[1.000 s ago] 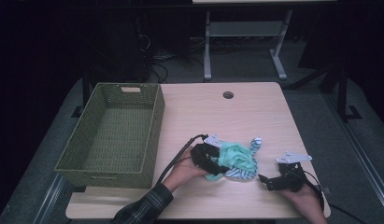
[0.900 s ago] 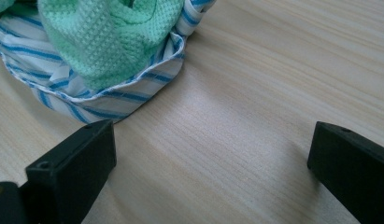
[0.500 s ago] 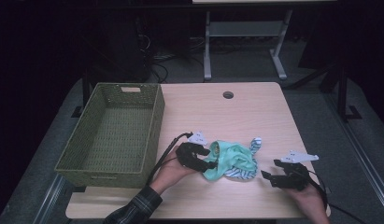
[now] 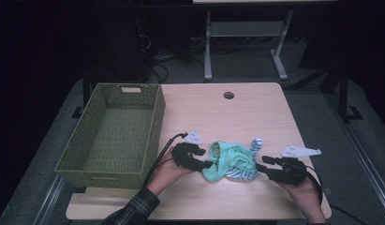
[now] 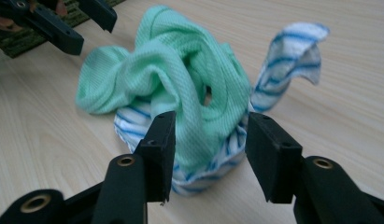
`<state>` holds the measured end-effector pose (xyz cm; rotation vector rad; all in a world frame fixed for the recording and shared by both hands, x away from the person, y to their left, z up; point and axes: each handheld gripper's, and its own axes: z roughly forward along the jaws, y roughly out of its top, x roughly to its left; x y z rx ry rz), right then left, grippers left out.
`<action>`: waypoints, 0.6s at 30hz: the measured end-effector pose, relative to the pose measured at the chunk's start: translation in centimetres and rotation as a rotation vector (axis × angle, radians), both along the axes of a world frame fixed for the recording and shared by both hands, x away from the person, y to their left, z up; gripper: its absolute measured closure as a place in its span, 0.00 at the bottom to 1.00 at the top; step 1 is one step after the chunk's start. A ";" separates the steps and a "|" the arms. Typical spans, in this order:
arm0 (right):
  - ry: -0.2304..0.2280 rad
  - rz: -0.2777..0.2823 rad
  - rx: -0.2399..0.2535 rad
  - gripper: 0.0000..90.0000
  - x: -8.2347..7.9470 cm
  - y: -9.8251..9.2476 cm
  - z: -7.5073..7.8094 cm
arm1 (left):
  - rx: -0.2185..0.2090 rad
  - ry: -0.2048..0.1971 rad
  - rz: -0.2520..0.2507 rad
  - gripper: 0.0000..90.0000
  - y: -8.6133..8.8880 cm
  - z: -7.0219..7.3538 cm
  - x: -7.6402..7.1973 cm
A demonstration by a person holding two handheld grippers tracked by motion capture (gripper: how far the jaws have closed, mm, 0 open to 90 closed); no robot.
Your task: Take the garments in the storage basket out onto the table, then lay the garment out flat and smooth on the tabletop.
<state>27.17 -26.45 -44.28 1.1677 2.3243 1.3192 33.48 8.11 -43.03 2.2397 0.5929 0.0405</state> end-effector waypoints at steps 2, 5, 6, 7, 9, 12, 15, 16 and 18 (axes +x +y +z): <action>0.000 0.008 0.006 0.59 0.4 0.4 0.3 | 0.001 0.001 0.003 0.45 0.0 0.0 0.0; -0.007 0.010 0.011 0.59 1.2 0.7 0.7 | -0.002 0.000 0.009 0.45 0.1 0.0 0.1; -0.008 0.012 0.010 0.60 1.5 0.8 0.8 | -0.003 0.001 0.012 0.45 0.1 0.0 0.1; -0.005 0.014 0.009 0.60 1.7 0.9 0.9 | -0.004 0.001 0.012 0.46 0.1 0.0 0.1; 0.000 0.031 0.019 0.60 2.1 1.2 1.1 | -0.003 -0.003 0.010 0.46 0.1 -0.1 0.2; 0.010 0.057 0.032 0.62 2.6 1.9 1.1 | 0.003 -0.002 0.007 0.46 0.2 -0.1 0.3; 0.017 0.081 0.026 0.66 3.0 2.8 1.0 | 0.001 -0.002 0.010 0.47 0.1 -0.1 0.3; 0.019 0.092 0.026 0.70 3.1 3.0 1.0 | -0.002 0.002 0.012 0.47 0.1 -0.1 0.3; 0.015 0.103 0.008 0.79 3.2 3.4 0.9 | -0.005 -0.004 0.016 0.47 0.1 0.0 0.3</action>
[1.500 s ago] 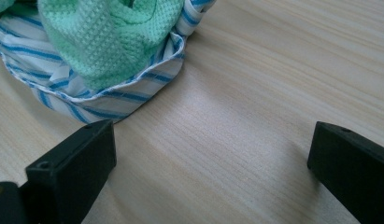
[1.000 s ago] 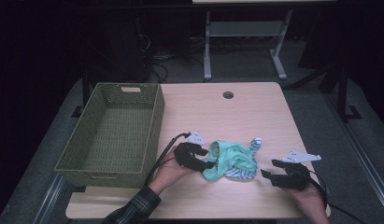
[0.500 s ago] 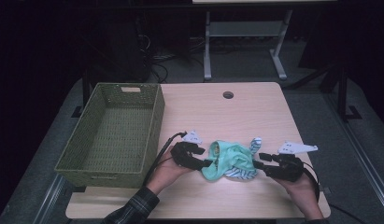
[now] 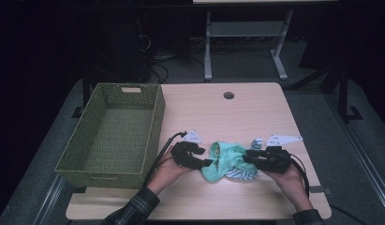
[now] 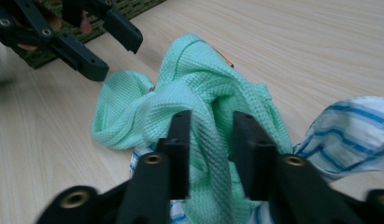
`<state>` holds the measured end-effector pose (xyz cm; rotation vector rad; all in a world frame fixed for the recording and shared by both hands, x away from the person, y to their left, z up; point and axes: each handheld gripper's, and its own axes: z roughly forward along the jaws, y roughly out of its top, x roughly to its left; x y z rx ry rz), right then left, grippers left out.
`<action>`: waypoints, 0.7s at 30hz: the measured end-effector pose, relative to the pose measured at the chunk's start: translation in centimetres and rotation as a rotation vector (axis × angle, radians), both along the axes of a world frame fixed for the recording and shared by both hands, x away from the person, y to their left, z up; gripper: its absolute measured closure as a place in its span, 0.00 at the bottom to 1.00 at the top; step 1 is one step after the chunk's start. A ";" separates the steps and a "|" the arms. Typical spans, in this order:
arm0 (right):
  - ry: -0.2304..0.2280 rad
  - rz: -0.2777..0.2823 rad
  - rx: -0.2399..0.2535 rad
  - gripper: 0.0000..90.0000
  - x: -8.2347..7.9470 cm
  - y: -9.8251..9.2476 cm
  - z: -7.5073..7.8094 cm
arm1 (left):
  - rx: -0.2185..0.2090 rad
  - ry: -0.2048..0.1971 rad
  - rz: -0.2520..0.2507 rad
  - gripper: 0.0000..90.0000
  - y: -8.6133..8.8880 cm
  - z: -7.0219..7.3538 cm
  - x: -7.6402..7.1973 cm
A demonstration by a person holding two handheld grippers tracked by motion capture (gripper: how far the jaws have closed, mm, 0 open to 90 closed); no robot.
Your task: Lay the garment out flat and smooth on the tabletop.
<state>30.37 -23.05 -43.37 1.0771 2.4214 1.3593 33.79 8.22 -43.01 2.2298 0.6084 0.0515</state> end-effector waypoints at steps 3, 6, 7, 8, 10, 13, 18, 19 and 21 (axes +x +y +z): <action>-0.018 0.013 -0.008 0.94 -0.4 0.1 0.1 | -0.008 -0.008 0.007 0.48 0.1 0.3 0.2; -0.040 0.016 0.004 0.98 -1.0 -0.3 0.6 | -0.012 -0.020 0.021 0.49 0.1 0.4 0.5; -0.041 0.019 0.007 0.99 -1.2 -0.5 0.7 | -0.012 -0.019 0.029 0.50 0.1 0.5 0.6; -0.041 0.022 0.007 0.99 -1.5 -0.6 0.7 | -0.015 -0.019 0.037 0.50 0.1 0.5 0.8; -0.036 0.027 0.007 0.99 -1.9 -0.8 0.6 | -0.019 -0.027 0.044 0.51 0.0 0.5 1.1; -0.038 0.033 0.001 0.99 -2.5 -1.1 0.4 | -0.023 -0.022 0.059 0.52 -0.1 0.4 1.9; -0.028 0.024 0.009 0.99 -3.0 -1.5 0.2 | -0.005 0.006 0.063 0.54 -1.0 -0.7 3.0; -0.028 0.023 0.010 0.99 -3.0 -1.6 0.2 | 0.002 0.008 0.059 0.54 -1.2 -1.0 3.2; -0.027 0.022 0.010 0.99 -3.0 -1.6 0.2 | 0.006 0.014 0.056 0.54 -1.7 -1.5 3.6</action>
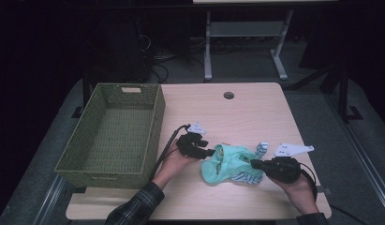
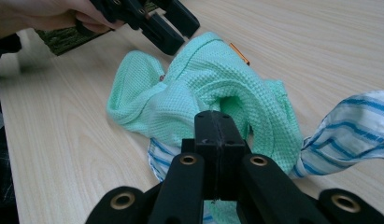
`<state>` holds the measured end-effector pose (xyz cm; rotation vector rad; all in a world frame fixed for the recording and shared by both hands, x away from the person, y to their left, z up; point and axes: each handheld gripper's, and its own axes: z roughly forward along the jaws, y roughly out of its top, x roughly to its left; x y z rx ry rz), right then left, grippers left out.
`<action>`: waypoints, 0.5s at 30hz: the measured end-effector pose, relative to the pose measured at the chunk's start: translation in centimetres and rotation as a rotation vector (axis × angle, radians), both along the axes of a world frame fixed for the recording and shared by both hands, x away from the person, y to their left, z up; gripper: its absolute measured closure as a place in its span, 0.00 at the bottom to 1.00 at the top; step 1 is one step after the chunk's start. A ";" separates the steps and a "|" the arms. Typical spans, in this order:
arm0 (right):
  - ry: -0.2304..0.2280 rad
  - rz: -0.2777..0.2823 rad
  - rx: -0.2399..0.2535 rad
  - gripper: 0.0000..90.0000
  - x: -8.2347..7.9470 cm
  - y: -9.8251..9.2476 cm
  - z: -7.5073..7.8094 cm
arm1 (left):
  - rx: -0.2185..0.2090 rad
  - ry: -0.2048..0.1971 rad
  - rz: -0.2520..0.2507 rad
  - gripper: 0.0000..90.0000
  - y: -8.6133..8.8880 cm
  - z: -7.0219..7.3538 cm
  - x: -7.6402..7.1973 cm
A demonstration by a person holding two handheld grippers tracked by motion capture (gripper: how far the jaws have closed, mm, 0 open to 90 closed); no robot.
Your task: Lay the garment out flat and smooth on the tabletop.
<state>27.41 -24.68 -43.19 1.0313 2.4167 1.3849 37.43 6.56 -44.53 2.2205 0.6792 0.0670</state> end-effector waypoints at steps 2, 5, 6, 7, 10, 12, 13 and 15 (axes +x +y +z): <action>0.000 0.001 0.000 0.99 0.0 0.0 0.0 | 0.003 0.000 -0.010 0.55 -0.4 -0.4 0.4; 0.002 0.002 0.001 0.99 0.0 0.1 0.0 | 0.021 -0.001 -0.036 0.57 -1.1 -0.9 0.9; 0.002 0.003 0.001 0.99 0.0 0.1 0.0 | 0.018 0.004 -0.033 0.58 -1.4 -1.1 1.0; 0.001 0.004 0.002 0.99 0.0 0.0 0.0 | 0.025 0.006 -0.040 0.60 -1.7 -1.3 1.1; 0.000 0.003 0.003 0.99 0.0 0.0 0.0 | 0.036 -0.001 -0.061 0.78 -2.4 -1.6 1.1; -0.007 0.005 0.001 0.99 0.0 0.0 0.1 | 0.059 -0.017 -0.068 0.94 -2.5 -1.5 1.0; -0.007 0.003 0.002 1.00 -0.1 -0.1 0.1 | 0.051 -0.015 -0.057 0.97 -2.5 -1.5 1.0; -0.010 0.004 -0.001 1.00 -0.2 -0.2 0.3 | 0.069 -0.024 -0.043 0.98 -2.0 -1.0 1.1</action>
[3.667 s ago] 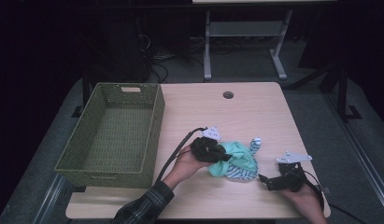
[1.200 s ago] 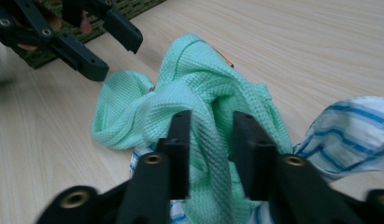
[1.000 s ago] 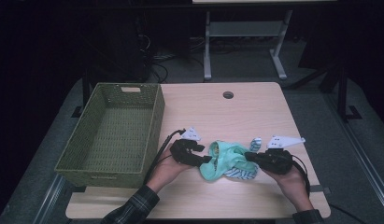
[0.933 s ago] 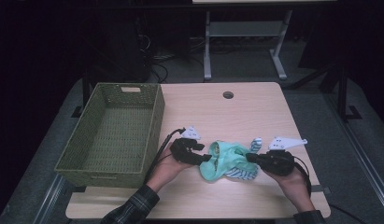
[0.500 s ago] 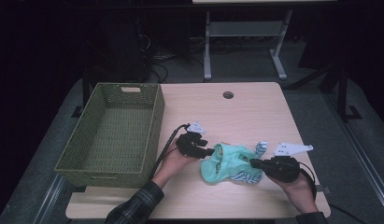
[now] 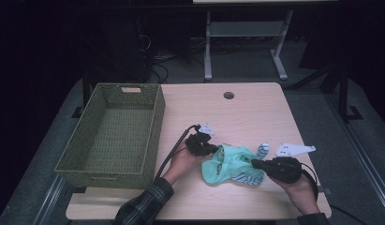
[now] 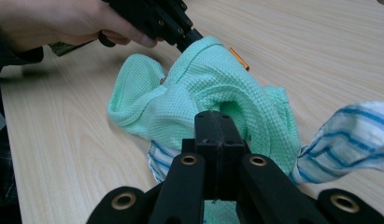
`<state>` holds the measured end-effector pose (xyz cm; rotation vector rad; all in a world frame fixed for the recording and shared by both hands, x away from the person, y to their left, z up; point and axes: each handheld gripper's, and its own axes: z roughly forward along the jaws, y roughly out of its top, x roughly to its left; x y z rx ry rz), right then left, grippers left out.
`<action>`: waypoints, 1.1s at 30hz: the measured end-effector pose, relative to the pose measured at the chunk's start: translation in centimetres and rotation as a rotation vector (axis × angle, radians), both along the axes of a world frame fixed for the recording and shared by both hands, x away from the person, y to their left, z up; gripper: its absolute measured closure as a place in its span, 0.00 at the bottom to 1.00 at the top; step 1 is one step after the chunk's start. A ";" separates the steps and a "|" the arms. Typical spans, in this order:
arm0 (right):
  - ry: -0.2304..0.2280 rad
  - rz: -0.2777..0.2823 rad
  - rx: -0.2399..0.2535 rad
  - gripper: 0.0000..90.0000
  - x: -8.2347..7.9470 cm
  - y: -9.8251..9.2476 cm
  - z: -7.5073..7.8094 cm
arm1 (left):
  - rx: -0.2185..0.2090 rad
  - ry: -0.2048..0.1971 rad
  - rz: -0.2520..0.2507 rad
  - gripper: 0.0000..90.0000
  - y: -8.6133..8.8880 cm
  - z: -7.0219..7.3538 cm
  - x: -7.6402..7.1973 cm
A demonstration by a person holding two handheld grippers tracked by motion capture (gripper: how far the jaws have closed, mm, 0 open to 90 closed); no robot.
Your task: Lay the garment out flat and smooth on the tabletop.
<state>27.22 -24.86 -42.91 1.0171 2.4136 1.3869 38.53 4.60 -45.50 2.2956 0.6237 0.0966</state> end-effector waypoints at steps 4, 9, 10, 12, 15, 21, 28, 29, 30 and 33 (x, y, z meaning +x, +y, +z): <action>-0.003 0.005 0.003 1.00 -0.5 -0.2 0.2 | -0.037 -0.029 0.055 0.98 1.6 1.5 -0.5; 0.011 0.028 -0.023 1.00 -1.2 0.1 0.0 | -0.044 -0.057 0.080 0.98 3.5 3.2 -2.0; 0.020 0.030 -0.028 1.00 -1.4 0.2 -0.2 | -0.048 -0.055 0.081 0.98 3.8 3.3 -2.4; 0.043 0.034 -0.048 1.00 -1.5 0.5 -0.6 | -0.039 -0.051 0.081 0.98 4.2 3.3 -3.3; 0.069 0.037 -0.078 1.00 -1.8 0.8 -1.3 | -0.020 -0.043 0.061 0.98 4.6 3.1 -4.6; 0.114 0.020 -0.154 1.00 -2.0 0.5 -2.6 | -0.014 0.010 0.007 0.97 4.6 2.0 -6.7; 0.123 -0.015 -0.243 1.00 -1.4 -0.1 -3.3 | 0.020 0.045 -0.040 0.82 3.9 0.7 -7.5; 0.125 -0.021 -0.236 1.00 -1.3 -0.2 -3.3 | 0.017 0.043 -0.036 0.78 3.9 0.8 -7.5; 0.119 -0.017 -0.245 1.00 -1.2 -0.4 -3.3 | 0.006 0.038 -0.031 0.76 4.0 1.0 -7.4; 0.127 -0.039 -0.240 1.00 -0.7 -0.8 -3.4 | -0.018 0.018 -0.023 0.71 4.3 1.7 -7.1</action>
